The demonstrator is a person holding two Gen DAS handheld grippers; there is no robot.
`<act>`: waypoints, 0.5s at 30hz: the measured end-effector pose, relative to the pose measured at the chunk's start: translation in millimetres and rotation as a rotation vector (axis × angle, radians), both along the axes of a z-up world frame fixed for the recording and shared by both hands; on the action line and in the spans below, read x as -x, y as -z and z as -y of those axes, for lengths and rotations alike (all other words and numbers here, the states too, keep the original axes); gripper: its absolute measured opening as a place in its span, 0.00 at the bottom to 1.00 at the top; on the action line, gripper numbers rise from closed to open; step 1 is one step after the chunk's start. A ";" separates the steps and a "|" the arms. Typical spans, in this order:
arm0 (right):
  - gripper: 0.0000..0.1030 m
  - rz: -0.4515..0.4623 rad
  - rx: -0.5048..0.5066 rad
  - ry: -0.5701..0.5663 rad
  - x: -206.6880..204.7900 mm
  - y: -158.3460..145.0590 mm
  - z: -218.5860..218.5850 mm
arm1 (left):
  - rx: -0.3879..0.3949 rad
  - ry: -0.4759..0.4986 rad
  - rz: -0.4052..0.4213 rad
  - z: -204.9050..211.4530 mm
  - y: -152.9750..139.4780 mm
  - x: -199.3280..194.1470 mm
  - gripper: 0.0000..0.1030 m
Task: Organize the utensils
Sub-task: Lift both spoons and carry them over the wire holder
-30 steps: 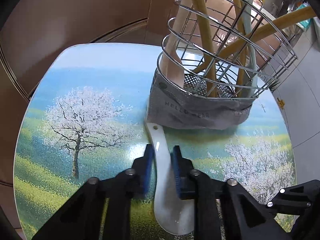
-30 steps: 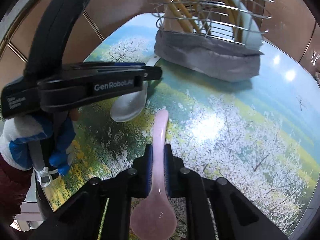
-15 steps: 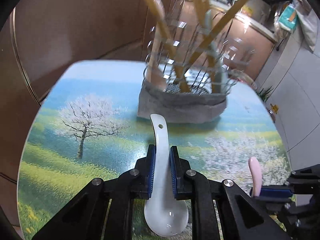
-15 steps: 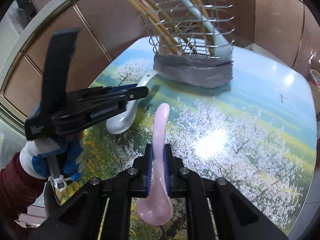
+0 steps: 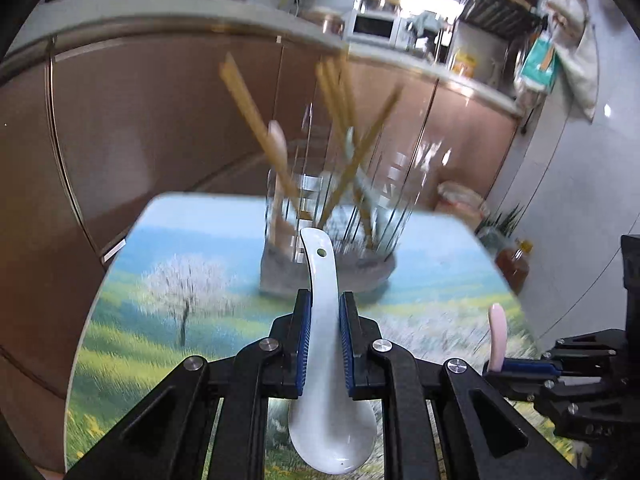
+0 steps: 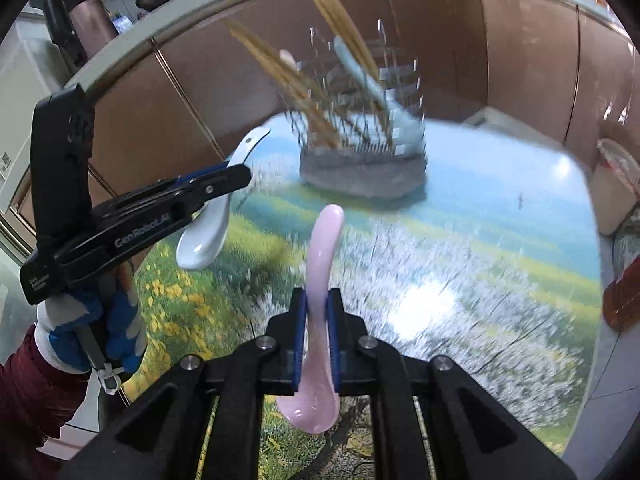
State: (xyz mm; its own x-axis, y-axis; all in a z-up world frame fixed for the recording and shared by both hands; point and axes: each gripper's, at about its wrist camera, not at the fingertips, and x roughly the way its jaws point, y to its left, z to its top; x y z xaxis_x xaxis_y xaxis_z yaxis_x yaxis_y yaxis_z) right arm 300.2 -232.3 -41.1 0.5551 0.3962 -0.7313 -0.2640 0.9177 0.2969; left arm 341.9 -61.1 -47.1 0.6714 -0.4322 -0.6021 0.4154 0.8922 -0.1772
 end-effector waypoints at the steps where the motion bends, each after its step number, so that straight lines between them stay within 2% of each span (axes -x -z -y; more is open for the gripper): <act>1: 0.09 0.031 0.000 0.007 -1.7 -12.4 2.9 | 0.040 0.008 0.012 -4.6 -14.1 -1.3 0.13; 7: 0.09 0.262 0.021 0.066 -32.0 -95.3 14.9 | 0.201 0.047 0.128 -15.5 -90.7 -26.5 0.13; 10: 0.09 0.362 0.031 0.104 -54.6 -126.3 20.0 | 0.277 0.054 0.169 -15.7 -117.7 -49.3 0.13; 15: 0.09 0.472 0.065 0.135 -98.2 -147.7 18.2 | 0.359 0.031 0.198 -6.5 -118.6 -91.8 0.13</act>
State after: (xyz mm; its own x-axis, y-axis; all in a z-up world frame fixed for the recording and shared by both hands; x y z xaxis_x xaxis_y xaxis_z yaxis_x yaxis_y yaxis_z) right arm 398.4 -250.5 106.6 0.8751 0.2596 -0.4083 -0.2331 0.9657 0.1144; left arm 433.7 -54.6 71.5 0.7426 -0.6129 -0.2699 0.4984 0.7749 -0.3887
